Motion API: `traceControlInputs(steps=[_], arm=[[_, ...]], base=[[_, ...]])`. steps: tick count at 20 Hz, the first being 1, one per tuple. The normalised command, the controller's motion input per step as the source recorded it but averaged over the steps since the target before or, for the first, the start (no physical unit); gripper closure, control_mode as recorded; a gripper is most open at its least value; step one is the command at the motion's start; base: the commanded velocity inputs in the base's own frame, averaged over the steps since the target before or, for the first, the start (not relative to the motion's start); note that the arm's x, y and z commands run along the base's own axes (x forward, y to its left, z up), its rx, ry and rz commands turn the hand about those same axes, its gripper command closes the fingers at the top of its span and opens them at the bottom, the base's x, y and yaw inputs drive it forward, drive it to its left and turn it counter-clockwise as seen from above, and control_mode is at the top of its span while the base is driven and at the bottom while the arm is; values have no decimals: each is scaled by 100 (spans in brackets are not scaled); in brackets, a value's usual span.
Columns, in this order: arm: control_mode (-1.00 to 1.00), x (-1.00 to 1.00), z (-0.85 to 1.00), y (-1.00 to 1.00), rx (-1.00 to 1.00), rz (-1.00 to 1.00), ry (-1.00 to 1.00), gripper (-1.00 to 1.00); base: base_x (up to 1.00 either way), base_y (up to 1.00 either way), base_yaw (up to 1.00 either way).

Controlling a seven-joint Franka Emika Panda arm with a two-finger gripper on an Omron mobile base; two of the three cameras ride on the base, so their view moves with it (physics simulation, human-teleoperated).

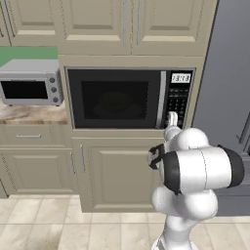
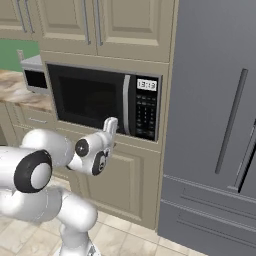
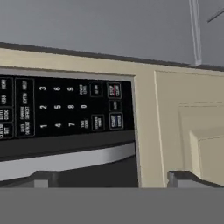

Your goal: Pick the mushroom from the sink and place it in the bowl. Then pick the bowl and place it in the microwave. Then close the microwave door and press the start button.

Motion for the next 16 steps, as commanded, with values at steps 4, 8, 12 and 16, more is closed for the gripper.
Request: traceControlInputs(steps=[4, 8, 12, 16], arm=[[-100, -66, 20, -46, 24, 9, 0, -100], [-100, -83, 27, -39, 15, 3, 0, -100], [-100, -68, 2, -44, 8, 4, 0, -100], [-100, -22, -7, -35, 3, 15, 1, -100]], base=[[0, 0, 0], [0, 0, 0], [0, 0, 0], [0, 0, 0]])
